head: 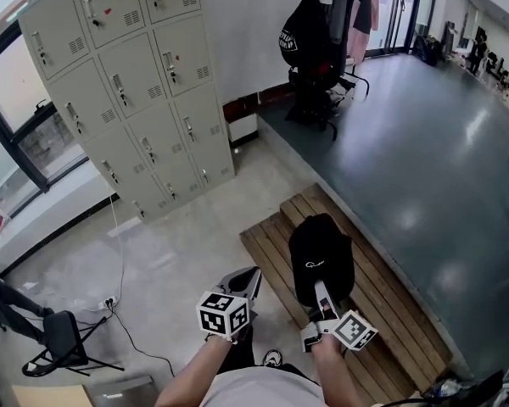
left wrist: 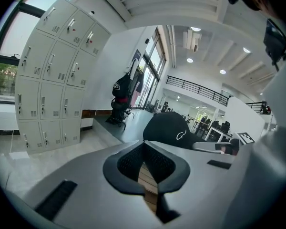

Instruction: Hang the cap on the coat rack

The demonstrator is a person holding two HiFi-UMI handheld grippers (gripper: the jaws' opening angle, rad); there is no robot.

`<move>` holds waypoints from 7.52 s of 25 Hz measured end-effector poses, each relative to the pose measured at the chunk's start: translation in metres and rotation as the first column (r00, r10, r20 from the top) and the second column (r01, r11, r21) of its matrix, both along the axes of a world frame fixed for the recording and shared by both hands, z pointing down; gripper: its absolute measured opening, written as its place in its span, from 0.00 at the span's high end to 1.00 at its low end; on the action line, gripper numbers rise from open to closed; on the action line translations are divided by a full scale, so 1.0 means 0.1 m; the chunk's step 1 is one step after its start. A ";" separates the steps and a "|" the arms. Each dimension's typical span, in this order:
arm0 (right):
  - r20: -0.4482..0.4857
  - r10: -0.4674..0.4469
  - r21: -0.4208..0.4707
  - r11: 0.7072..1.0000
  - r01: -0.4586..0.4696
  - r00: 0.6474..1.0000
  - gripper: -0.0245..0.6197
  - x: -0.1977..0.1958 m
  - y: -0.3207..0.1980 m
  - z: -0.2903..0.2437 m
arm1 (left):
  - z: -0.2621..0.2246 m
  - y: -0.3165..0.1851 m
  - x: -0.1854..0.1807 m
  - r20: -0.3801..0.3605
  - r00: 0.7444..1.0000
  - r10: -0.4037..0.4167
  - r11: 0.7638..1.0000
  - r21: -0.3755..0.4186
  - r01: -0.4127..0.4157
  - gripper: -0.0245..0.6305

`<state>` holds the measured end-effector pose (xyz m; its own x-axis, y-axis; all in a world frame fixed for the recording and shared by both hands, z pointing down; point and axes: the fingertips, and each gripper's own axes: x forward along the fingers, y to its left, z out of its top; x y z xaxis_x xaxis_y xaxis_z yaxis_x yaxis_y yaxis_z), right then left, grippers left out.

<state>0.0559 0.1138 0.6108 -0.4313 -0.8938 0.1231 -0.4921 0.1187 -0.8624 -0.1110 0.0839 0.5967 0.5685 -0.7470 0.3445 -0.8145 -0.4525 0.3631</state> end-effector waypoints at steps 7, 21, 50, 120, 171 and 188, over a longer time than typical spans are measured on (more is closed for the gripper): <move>-0.009 0.028 0.017 0.999 -0.028 1.000 0.93 -0.38 -0.69 -0.17 | -0.13 -0.78 -0.27 -0.021 0.998 0.054 0.999 0.007 -0.053 0.96; -0.066 0.090 0.057 0.995 -0.087 0.994 0.93 -1.27 -2.20 -0.43 | -0.31 -2.27 -1.18 -0.039 0.992 0.118 0.993 0.036 -0.117 0.96; -0.024 0.151 0.073 0.986 -0.148 0.988 0.93 -1.22 -4.49 -0.43 | -0.34 -4.74 -0.97 -0.052 0.980 0.194 0.980 0.048 -0.192 0.96; 0.034 0.254 0.502 0.832 -0.236 0.967 0.93 0.10 -10.42 -2.61 | -1.96 -11.05 0.67 -0.008 0.908 0.418 0.886 0.225 -0.406 0.96; -0.022 0.068 0.951 0.311 -0.001 0.997 0.93 0.33 -12.11 -5.55 | -4.24 -12.69 1.21 -0.012 0.871 0.491 0.665 0.651 -0.366 0.96; 0.047 0.088 0.885 0.459 -0.082 0.995 0.93 0.73 -12.73 -4.93 | -4.03 -12.87 1.35 -0.026 0.870 0.493 0.699 0.607 -0.378 0.96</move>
